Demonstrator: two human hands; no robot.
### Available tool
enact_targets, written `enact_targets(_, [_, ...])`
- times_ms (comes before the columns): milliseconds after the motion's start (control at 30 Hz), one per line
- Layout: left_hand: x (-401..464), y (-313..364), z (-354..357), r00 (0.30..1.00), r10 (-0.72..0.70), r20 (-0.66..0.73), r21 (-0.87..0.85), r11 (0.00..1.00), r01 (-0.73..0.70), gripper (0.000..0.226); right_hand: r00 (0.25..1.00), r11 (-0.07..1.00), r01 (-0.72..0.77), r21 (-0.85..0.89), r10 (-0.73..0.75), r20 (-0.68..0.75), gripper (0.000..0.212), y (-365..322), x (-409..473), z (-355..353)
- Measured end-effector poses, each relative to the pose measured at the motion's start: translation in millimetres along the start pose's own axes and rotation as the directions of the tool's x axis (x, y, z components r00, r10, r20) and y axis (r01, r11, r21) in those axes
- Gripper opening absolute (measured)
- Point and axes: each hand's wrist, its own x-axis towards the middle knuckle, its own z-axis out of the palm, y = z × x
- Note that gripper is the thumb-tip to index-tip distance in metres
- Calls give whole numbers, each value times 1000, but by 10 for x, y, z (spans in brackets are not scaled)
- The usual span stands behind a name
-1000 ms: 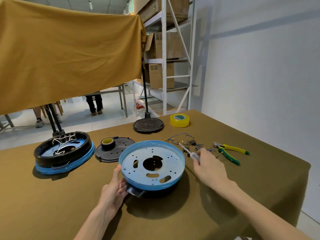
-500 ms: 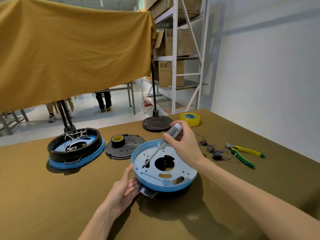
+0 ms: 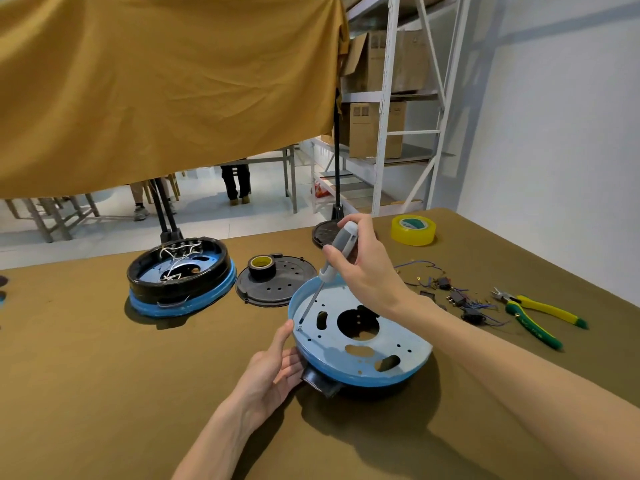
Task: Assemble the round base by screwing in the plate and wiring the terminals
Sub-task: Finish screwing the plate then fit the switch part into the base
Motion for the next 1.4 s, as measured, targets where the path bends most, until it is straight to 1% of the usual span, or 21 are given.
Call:
enact_targets(200, [-2,-3,4,1000,-9,-7,-11,1000,9,92,998,1000,0,2,0,59,31,33,60,-2])
enact_targets(300, [1,5,8,1000,-13,-5,-7,1000,13,89,995,1000,5,-31,-3,96,32,36,112,-36])
enact_targets(467, [12,-6,1,1000,-9,-8,-4,1000,9,88,965,996,50,-75,-29,261,35,-43,241,1])
enact_targets(500, [10,-6,2,1000,-9,-5,-6,1000,9,88,963,995,63,-74,-41,265,36,-60,265,13])
enact_targets(633, [3,-4,7,1000,1,7,-11,1000,-1,85,982,996,71,-54,-60,179,35,-98,358,1])
enact_targets(800, [6,-4,6,1000,-12,-8,-16,1000,12,88,966,991,84,-104,-55,252,34,-81,329,44])
enact_targets(1000, [8,4,12,1000,-22,-9,-22,1000,22,91,968,992,52,-112,-22,250,34,-68,318,30])
enact_targets(1100, [13,-3,3,1000,-18,-15,-22,1000,18,90,949,990,55,-129,-12,314,37,-117,360,-4])
enact_targets(1167, [8,-10,2,1000,-12,-9,-21,1000,11,88,923,982,64,-180,10,385,37,-183,438,-23])
enact_targets(1267, [-6,-2,9,1000,-3,9,-29,1000,3,85,862,958,40,-282,109,494,34,-326,642,-41])
enact_targets(1300, [-14,5,18,1000,-2,17,-37,999,3,84,846,945,53,-324,129,516,33,-377,710,-42])
enact_targets(1367, [-39,20,38,1000,-3,26,-48,999,4,81,838,886,148,-439,123,532,31,-471,814,-9])
enact_targets(1400, [-51,26,43,1000,-3,31,-50,999,5,80,841,826,205,-525,126,526,34,-507,847,19])
